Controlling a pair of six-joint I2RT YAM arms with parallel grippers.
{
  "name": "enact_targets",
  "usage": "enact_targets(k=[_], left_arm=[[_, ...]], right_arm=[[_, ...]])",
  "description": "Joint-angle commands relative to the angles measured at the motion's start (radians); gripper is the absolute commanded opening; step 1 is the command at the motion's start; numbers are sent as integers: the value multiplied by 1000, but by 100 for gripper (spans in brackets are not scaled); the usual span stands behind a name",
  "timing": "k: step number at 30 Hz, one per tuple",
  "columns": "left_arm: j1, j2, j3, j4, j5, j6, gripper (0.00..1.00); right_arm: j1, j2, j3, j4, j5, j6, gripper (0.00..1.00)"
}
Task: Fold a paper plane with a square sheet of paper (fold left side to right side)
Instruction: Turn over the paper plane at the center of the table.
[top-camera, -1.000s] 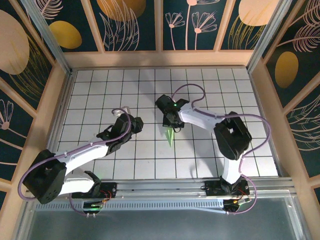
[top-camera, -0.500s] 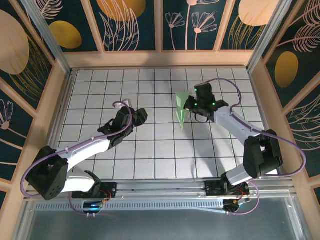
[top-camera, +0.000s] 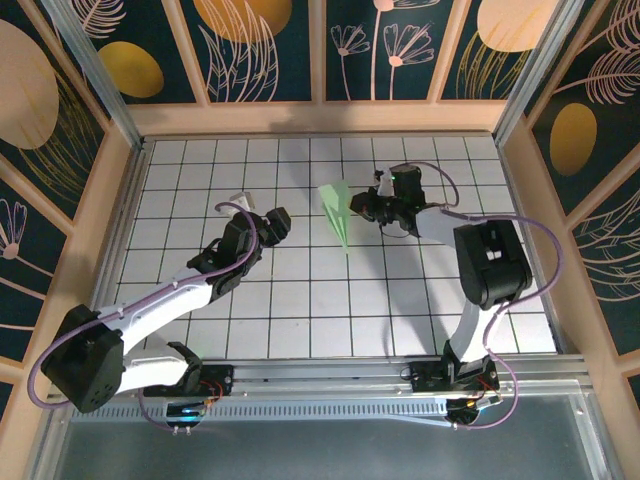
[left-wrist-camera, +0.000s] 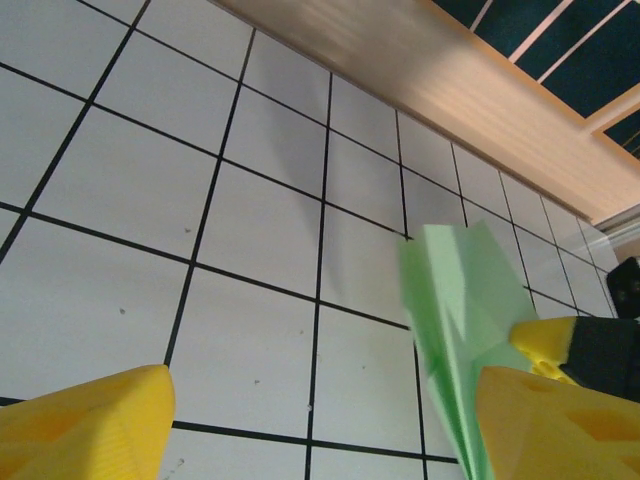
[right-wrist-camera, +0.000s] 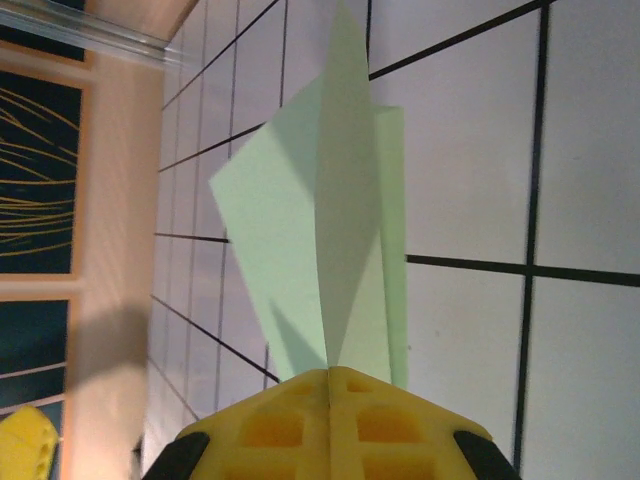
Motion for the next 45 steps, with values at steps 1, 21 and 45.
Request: enact_targets(k=[1,21,45], left_arm=[[8,-23,18,-5,-31,5,80],[7,-6,20,-15,-9,-13,83],[21,110,84,-40,99,-32,84]], right_arm=[[-2,51,46,141,-74,61,0],[-3,324,223,49,46,82,0],[5,216,148,-38,64,-28,6]])
